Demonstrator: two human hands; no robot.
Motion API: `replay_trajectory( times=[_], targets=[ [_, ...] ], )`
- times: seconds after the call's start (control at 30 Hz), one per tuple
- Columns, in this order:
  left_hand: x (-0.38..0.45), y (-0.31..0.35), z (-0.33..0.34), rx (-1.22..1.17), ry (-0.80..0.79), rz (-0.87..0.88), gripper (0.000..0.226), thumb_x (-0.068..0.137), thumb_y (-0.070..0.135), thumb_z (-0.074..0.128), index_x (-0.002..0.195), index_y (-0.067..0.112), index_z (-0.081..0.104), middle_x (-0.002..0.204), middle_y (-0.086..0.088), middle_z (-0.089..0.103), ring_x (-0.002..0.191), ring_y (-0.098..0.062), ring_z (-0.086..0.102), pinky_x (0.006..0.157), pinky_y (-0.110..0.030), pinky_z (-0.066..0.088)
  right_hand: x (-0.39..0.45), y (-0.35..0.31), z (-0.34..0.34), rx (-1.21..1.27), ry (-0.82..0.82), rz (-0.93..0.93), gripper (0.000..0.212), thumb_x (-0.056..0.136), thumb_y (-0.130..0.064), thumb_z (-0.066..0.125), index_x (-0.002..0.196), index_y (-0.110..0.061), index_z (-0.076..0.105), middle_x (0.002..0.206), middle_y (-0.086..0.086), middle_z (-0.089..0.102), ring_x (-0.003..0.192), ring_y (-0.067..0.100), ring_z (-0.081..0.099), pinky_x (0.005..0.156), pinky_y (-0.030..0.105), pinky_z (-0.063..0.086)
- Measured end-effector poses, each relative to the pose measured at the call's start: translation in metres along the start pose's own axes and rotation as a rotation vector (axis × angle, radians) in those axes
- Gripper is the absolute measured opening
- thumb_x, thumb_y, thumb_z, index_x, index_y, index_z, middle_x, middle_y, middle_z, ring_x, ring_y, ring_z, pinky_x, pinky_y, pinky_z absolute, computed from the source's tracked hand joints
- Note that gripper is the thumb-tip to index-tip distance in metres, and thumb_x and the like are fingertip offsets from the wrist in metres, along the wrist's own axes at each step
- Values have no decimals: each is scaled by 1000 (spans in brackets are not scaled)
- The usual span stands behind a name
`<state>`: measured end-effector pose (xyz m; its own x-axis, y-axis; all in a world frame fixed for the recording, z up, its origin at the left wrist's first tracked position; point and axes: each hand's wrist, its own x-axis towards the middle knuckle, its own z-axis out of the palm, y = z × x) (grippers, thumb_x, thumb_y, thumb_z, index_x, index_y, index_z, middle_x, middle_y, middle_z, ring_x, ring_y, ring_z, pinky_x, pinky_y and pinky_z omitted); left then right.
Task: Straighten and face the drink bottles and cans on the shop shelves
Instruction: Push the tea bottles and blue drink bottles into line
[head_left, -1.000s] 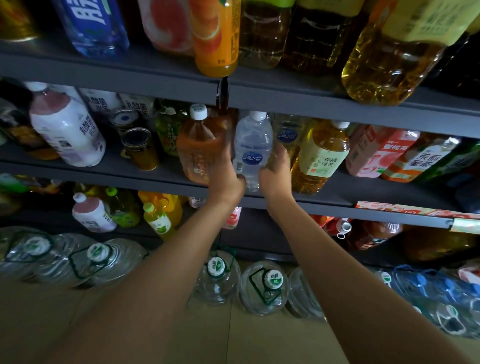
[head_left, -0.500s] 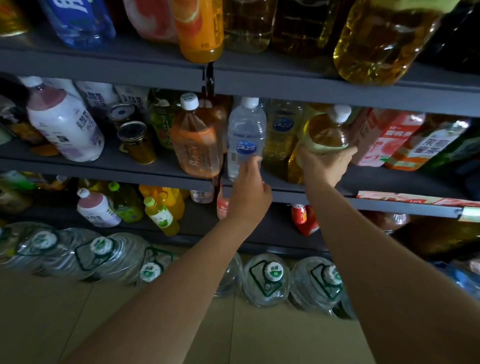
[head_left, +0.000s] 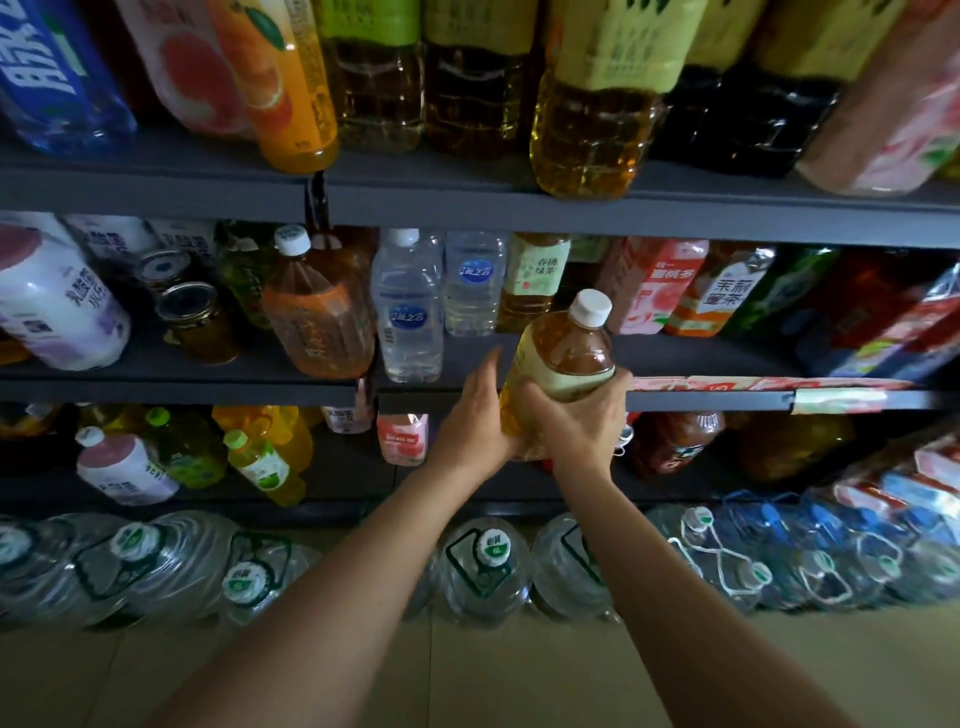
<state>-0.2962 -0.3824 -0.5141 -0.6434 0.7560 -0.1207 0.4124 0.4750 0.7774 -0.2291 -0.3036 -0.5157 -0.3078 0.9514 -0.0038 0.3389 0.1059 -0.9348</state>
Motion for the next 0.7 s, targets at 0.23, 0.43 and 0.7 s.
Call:
replay_trajectory(
  times=[0.23, 0.43, 0.7],
  targets=[
    [-3, -14, -6, 41, 32, 18, 81, 86, 3, 57, 148, 29, 13, 150, -3, 22, 120, -22, 50, 91, -33, 46, 35, -10, 16, -20, -6, -45, 69, 62, -21, 84, 113, -10, 37, 115, 3, 47, 100, 9, 39, 86, 20, 33],
    [5, -32, -21, 9, 211, -91, 74, 87, 1, 53, 145, 33, 19, 139, -6, 32, 103, -20, 57, 73, -30, 45, 56, -14, 48, 32, 17, -12, 71, 64, -22, 83, 117, -6, 38, 122, 8, 47, 111, 18, 46, 85, 19, 32],
    [16, -48, -32, -3, 310, -115, 74, 85, 1, 55, 143, 35, 24, 139, -2, 31, 109, -21, 57, 90, -42, 48, 89, -21, 65, -19, -27, -26, 80, 71, -22, 80, 130, -2, 30, 137, 12, 38, 127, 25, 37, 97, 22, 28]
  ],
)
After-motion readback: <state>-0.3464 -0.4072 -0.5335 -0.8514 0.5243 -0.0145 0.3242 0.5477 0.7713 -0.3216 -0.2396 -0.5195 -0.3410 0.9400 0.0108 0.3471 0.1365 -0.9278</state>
